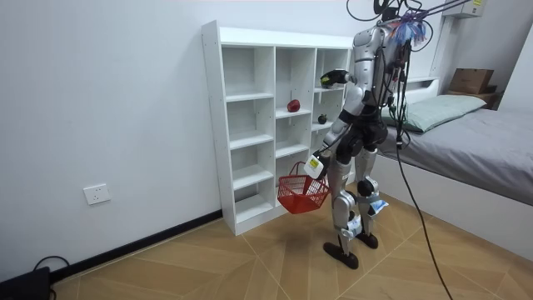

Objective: Collect fruits from the closet

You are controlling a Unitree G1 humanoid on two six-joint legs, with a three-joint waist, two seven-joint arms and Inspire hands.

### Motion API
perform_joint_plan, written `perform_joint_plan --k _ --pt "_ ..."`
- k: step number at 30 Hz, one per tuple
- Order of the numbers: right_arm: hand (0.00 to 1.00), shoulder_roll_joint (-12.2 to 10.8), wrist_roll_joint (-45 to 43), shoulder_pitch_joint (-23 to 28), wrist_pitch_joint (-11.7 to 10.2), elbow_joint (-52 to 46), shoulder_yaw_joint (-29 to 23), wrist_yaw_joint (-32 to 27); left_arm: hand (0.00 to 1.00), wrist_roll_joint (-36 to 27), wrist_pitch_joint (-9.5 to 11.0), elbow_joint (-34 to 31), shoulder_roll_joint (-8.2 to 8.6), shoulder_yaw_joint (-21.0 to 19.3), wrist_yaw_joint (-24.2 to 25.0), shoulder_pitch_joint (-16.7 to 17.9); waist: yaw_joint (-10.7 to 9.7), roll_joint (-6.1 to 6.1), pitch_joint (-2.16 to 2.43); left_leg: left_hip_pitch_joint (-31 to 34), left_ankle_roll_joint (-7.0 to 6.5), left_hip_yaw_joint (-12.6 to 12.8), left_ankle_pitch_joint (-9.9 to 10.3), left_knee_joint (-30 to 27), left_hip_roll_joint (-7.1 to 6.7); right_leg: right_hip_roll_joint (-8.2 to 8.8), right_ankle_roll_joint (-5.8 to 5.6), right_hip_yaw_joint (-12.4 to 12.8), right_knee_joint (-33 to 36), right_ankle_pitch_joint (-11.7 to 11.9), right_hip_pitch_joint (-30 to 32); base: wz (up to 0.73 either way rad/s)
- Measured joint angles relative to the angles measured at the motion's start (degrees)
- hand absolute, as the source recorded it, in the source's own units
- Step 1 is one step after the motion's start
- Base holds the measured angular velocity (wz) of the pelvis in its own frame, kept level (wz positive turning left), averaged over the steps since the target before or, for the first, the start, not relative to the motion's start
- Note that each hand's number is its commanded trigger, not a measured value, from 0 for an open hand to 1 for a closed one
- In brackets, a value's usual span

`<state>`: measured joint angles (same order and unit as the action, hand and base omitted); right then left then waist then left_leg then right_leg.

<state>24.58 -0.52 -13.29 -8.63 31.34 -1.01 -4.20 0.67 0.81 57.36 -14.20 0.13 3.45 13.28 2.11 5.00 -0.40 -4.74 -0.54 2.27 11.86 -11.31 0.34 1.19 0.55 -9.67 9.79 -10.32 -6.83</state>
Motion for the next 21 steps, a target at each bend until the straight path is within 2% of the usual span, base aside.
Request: perform_joint_plan --k 21 --pt "1.0 0.06 -0.32 -0.23 0.45 -1.05 1.11 0.0 1.0 0.14 -0.05 -0.02 -0.26 0.71 -0.06 -0.16 -0.06 -0.18 -0.1 0.21 0.01 0.03 0.03 0.01 0.04 -0.06 0.05 0.05 0.08 0.04 0.05 0.0"
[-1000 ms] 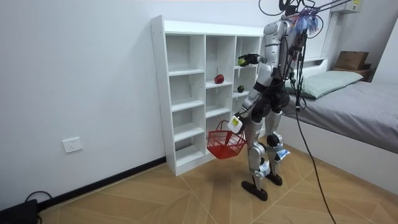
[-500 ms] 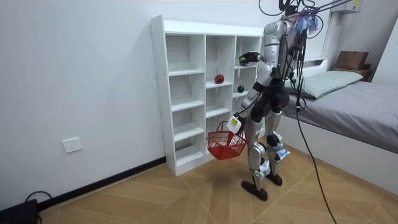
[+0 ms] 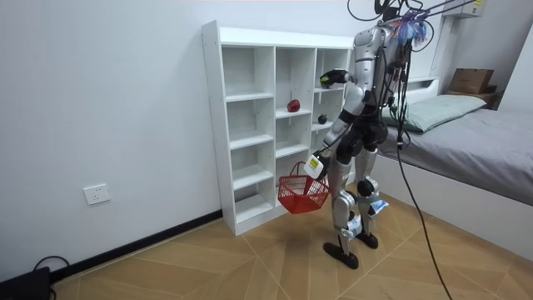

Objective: Collect fruits from the closet

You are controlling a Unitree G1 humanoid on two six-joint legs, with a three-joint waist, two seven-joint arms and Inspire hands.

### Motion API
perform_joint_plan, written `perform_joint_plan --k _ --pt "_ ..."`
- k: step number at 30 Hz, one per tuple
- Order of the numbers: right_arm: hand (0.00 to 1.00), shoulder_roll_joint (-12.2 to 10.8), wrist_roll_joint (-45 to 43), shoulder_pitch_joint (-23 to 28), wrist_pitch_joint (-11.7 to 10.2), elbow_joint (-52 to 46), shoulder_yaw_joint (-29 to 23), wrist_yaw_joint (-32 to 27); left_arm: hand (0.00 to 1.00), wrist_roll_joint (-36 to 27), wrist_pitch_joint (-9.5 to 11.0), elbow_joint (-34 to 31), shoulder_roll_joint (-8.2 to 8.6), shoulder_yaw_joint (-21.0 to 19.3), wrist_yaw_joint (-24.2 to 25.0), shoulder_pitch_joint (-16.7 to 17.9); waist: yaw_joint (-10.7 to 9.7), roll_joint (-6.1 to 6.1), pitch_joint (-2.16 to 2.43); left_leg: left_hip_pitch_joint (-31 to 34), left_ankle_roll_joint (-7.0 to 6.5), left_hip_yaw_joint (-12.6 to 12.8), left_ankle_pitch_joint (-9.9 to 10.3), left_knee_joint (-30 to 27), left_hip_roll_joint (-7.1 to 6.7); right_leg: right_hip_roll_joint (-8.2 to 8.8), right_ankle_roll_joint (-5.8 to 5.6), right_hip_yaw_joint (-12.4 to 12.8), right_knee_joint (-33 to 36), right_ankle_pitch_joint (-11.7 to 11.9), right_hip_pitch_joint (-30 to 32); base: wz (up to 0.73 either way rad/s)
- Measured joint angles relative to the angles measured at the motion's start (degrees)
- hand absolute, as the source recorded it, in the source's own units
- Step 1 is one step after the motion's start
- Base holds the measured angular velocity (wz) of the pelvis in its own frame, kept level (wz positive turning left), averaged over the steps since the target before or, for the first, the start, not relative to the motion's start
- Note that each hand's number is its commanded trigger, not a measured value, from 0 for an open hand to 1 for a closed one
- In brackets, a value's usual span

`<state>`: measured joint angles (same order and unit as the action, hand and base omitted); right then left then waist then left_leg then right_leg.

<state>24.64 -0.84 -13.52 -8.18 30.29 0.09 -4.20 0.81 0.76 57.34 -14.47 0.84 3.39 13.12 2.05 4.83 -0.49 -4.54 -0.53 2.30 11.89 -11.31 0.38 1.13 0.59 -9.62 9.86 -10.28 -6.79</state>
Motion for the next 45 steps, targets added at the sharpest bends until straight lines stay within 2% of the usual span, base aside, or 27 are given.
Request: perform_joint_plan --k 2,6,9,13,15,19,23,26,31,37,41,45 --pt "1.0 -0.07 -2.1 0.32 0.78 -2.25 0.06 0.18 1.0 -0.03 -0.01 -0.03 0.0 0.0 0.12 -0.19 -0.11 -0.26 0.03 0.42 0.0 0.13 0.0 0.0 0.07 -0.06 0.09 0.18 0.02 0.05 0.53 -0.04" --pt "1.0 -0.07 -4.38 1.79 1.56 -6.65 0.42 0.56 1.0 -0.15 0.01 -0.05 0.0 0.0 0.6 -0.75 -0.2 -0.65 0.51 0.94 0.04 0.39 -0.08 -0.02 0.1 -0.06 0.1 0.27 0.25 0.06 1.36 -0.02" --pt "1.0 -0.19 -4.76 4.25 1.59 -12.02 1.56 1.13 1.0 -0.19 0.19 -0.04 0.05 0.05 0.46 -1.91 -0.18 -1.08 0.5 1.06 0.09 0.66 -0.12 0.01 0.16 -0.13 0.11 0.64 0.25 0.06 1.72 -0.06" --pt "1.0 -0.45 -7.37 7.16 1.85 -19.0 3.72 3.4 1.0 -0.11 1.4 -1.21 0.24 0.08 0.53 -2.86 -0.1 -1.15 0.48 0.96 0.09 1.49 -0.12 0.14 0.24 -0.18 0.11 1.52 0.37 0.07 2.09 -0.11" --pt "1.0 -1.67 -8.87 8.62 1.9 -22.75 4.61 5.04 1.0 -0.15 1.84 -3.44 0.41 0.02 0.7 -2.72 -0.07 -0.97 0.52 1.04 0.08 1.65 -0.11 0.08 0.24 -0.16 0.11 1.7 0.85 0.07 2.72 -0.06" --pt "1.0 -4.48 -9.21 10.62 2.05 -26.11 4.92 6.85 1.0 -0.19 2.51 -3.58 1.3 0.01 0.83 -3.52 -0.14 -0.91 0.49 1.33 0.06 1.57 -0.1 -0.09 0.2 -0.12 0.1 1.69 0.88 0.07 2.91 0.0" --pt "1.0 -4.6 -8.96 11.05 2.16 -28.53 5.25 9.01 1.0 -0.76 3.24 -3.56 2.25 0.64 0.66 -3.63 -0.34 -1.21 0.47 2.03 0.09 1.57 -0.11 -0.06 0.36 -0.25 0.3 1.79 1.0 0.2 3.62 -0.03" --pt "1.0 -4.74 -9.5 12.4 2.01 -30.12 5.33 10.07 1.0 -0.89 4.06 -3.46 2.34 1.52 0.66 -3.76 -0.37 -1.26 0.49 2.09 0.13 1.57 -0.14 -0.13 0.43 -0.32 0.34 1.78 0.97 0.22 3.75 0.0" --pt "1.0 -5.82 -10.78 13.0 2.01 -31.19 4.79 11.54 1.0 -1.29 4.26 -3.44 2.54 1.66 0.65 -4.27 -1.28 -1.42 0.42 2.43 0.13 1.75 -0.14 -0.08 0.44 -0.28 0.33 1.75 0.92 0.22 3.88 0.0" --pt "1.0 -7.28 -12.51 12.98 2.01 -32.02 4.59 13.06 1.0 -1.44 4.49 -3.55 2.63 2.08 0.64 -6.88 -1.71 -1.63 0.47 3.13 0.13 1.69 -0.14 -0.43 0.58 -0.35 0.33 2.12 2.02 0.22 5.38 -0.04" --pt "1.0 -8.91 -14.06 13.06 2.02 -32.09 4.31 13.1 1.0 -1.44 4.84 -5.22 3.85 2.24 0.07 -7.87 -1.7 -1.76 0.43 3.39 0.13 1.8 -0.14 -0.64 0.6 -0.34 0.35 2.16 2.42 0.23 5.86 -0.03" --pt "1.0 -8.91 -14.24 13.36 2.01 -32.08 7.42 14.9 1.0 -1.35 4.96 -5.67 4.51 3.55 -0.43 -10.58 -1.52 -1.75 0.42 5.26 0.14 1.68 -0.13 -1.64 0.66 -0.37 0.45 2.11 2.92 0.29 7.17 0.02"
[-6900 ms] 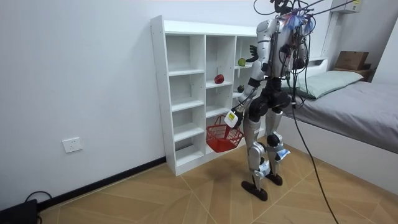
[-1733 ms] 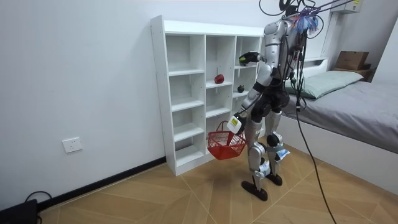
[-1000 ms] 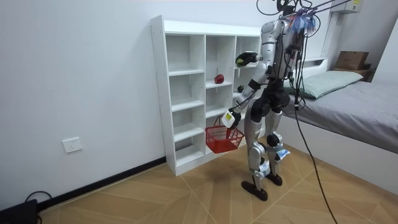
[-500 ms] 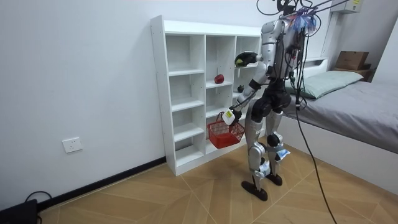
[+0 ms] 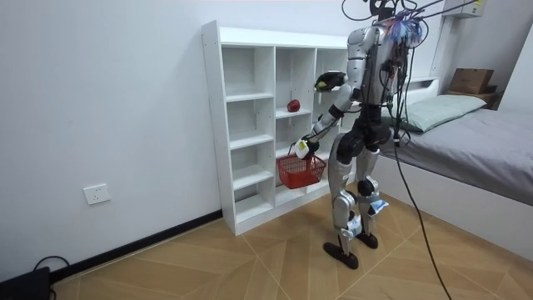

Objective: Collect fruits from the closet

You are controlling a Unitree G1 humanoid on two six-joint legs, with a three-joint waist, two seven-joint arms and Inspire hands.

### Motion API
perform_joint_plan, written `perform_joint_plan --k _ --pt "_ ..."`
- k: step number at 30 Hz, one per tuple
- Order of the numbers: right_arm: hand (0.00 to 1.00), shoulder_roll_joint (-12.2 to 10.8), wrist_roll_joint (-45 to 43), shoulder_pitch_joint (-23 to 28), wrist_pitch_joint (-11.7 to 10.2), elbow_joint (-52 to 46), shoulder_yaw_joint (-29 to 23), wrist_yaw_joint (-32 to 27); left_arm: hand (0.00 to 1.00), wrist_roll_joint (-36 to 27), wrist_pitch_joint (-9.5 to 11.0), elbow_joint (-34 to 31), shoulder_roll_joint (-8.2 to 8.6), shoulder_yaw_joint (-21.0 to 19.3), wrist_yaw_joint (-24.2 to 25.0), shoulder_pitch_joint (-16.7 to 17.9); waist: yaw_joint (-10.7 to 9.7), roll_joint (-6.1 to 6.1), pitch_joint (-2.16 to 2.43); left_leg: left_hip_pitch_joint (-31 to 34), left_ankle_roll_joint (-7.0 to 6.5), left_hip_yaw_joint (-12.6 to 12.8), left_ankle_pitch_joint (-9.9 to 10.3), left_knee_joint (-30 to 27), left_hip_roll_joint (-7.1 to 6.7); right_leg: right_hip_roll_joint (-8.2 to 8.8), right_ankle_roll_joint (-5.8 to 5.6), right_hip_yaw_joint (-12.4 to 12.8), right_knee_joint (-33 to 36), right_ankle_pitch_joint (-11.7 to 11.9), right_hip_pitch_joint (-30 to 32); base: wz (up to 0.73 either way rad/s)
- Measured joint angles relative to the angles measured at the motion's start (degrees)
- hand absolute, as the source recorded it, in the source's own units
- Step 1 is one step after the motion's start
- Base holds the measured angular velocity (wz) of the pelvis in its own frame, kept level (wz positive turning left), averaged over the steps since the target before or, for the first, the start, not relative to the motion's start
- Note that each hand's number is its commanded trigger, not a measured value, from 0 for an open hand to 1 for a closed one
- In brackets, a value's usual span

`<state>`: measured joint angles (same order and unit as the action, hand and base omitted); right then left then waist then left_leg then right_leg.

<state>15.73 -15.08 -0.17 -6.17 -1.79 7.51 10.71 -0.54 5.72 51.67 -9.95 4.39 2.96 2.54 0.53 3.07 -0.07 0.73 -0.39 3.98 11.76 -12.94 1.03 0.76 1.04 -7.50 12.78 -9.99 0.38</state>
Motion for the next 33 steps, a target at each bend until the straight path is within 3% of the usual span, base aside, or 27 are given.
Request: perform_joint_plan --k 7,10,12,19,33 --pt "1.0 -1.33 -3.55 3.84 0.08 2.68 7.14 4.99 1.0 -0.84 0.92 -0.71 1.79 0.97 0.46 -4.2 1.74 0.03 -0.15 4.91 -0.07 -0.18 -0.03 -2.62 -0.05 0.37 0.14 -0.52 1.89 0.08 4.45 0.04" --pt "1.0 -3.11 -3.55 3.83 0.07 4.07 7.16 5.66 1.0 -1.93 0.92 -0.68 2.2 1.29 1.43 -4.83 1.81 0.08 -0.27 5.82 -0.12 -0.19 -0.06 -2.66 -0.05 0.44 0.17 -0.52 2.11 0.1 5.28 0.01" --pt "1.0 -3.67 -3.4 3.05 -0.17 4.87 7.19 5.65 1.0 -4.1 1.05 -0.68 2.34 2.05 1.49 -5.65 1.6 -0.26 -0.62 7.0 -0.26 -0.4 -0.18 -2.89 -0.05 0.65 0.22 -1.11 1.94 0.21 6.08 0.07" --pt "1.0 -3.81 -3.41 1.89 -0.39 10.12 7.25 5.6 1.0 -6.73 1.9 -0.69 2.86 3.67 1.63 -6.64 1.74 -0.94 -1.08 10.07 -0.4 -0.87 -0.33 -3.92 -0.17 1.17 0.21 -2.17 2.76 0.23 9.12 0.06" --pt "1.0 -3.98 -5.47 1.83 -0.57 15.06 11.45 4.35 1.0 -9.44 3.54 -4.11 2.56 7.85 3.19 -7.67 1.91 -0.95 -1.14 12.17 -0.47 -0.91 -0.31 -4.89 -0.35 1.24 0.2 -2.06 3.81 0.16 11.14 -0.01"
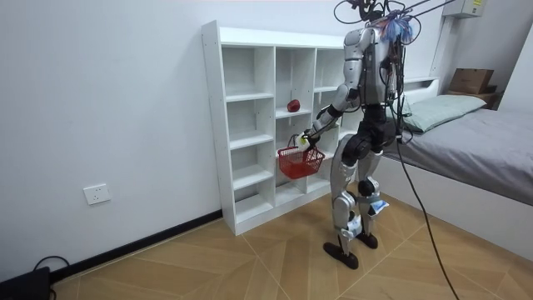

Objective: Collect fruits from the closet

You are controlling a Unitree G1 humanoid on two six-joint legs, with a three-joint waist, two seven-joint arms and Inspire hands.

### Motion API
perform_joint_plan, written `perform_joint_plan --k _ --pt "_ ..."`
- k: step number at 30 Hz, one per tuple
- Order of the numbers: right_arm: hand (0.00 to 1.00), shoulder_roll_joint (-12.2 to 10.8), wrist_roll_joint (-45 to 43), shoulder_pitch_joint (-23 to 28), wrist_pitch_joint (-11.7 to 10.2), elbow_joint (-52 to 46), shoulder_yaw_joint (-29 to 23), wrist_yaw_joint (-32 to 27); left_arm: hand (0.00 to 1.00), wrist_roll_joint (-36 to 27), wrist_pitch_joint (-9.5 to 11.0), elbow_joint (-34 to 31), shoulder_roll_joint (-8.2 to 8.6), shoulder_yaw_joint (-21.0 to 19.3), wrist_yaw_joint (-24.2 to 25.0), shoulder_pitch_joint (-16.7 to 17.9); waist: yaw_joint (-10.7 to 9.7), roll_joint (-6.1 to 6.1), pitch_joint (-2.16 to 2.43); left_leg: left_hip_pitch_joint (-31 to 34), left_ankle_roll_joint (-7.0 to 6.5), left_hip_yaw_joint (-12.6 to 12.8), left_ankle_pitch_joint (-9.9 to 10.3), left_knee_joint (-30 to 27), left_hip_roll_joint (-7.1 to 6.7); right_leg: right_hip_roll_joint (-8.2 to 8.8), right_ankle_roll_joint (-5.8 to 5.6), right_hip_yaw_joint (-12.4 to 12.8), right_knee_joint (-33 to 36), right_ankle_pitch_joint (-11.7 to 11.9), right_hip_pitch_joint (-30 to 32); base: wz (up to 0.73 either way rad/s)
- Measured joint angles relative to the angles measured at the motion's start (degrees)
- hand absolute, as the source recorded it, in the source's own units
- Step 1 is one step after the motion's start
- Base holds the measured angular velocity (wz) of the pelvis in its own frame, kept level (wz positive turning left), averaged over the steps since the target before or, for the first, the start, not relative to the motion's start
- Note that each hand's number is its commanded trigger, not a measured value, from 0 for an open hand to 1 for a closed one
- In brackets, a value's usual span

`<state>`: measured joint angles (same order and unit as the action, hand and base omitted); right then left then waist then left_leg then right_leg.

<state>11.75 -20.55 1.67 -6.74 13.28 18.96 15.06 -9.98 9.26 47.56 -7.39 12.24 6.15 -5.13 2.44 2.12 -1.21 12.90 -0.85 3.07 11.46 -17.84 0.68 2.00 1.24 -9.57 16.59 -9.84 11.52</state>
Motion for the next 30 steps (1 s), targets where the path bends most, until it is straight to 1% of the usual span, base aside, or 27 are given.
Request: perform_joint_plan --k 4,9,10,19,23,28,30 --pt "1.0 -0.18 -0.26 -0.17 0.0 0.26 0.06 -1.15 1.0 -1.75 0.28 -1.35 -0.09 1.46 1.51 -0.02 -0.37 0.01 0.01 1.12 -0.02 0.08 0.0 -0.89 0.03 0.0 0.0 0.24 0.53 -0.03 1.03 0.0" --pt "1.0 -0.05 -0.25 -0.53 0.0 0.3 0.12 -2.16 1.0 -1.82 0.29 -3.09 -0.55 3.1 3.06 -0.01 -0.38 0.06 -0.04 2.64 -0.02 0.12 0.0 -1.6 0.1 0.1 0.04 0.27 1.15 -0.05 2.53 0.0" --pt "1.0 -0.09 -0.25 -0.55 0.0 0.58 0.12 -2.41 1.0 -1.82 0.29 -3.47 -0.65 3.6 3.43 -0.01 -0.38 0.05 -0.03 2.7 -0.02 0.13 -0.01 -1.61 0.08 0.37 0.04 0.19 1.17 -0.06 2.58 0.0" --pt "1.0 0.52 -0.42 -1.18 0.08 1.82 0.07 -2.4 1.0 -1.78 0.27 -6.03 -1.22 4.36 7.01 0.25 -0.36 0.0 0.0 3.21 -0.04 0.02 0.0 -1.59 -0.12 0.56 -0.13 -0.11 1.18 -0.34 2.8 0.03" --pt "1.0 0.57 -1.47 -1.08 0.09 1.81 0.16 -2.77 1.0 -1.79 0.2 -9.75 -1.82 4.78 8.33 1.66 -0.35 -0.1 0.06 3.71 -0.09 0.01 -0.03 -1.61 -0.21 0.75 -0.15 -0.37 1.36 -0.35 3.3 0.02" --pt "1.0 0.77 -1.46 -1.1 0.1 1.77 0.13 -3.15 1.0 -2.0 -0.14 -12.47 -2.79 4.89 9.82 3.1 -0.36 -0.34 0.2 3.71 -0.1 -0.03 -0.04 -1.61 -0.25 0.77 -0.16 -0.39 1.43 -0.36 3.29 0.0" --pt "1.0 0.77 -1.47 -1.11 0.11 1.77 0.11 -3.22 1.0 -4.02 -0.17 -14.17 -3.11 4.91 10.78 4.01 -0.36 -0.64 0.37 3.67 -0.16 -0.03 -0.08 -1.61 -0.27 0.79 -0.16 -0.4 1.56 -0.36 3.28 0.0"
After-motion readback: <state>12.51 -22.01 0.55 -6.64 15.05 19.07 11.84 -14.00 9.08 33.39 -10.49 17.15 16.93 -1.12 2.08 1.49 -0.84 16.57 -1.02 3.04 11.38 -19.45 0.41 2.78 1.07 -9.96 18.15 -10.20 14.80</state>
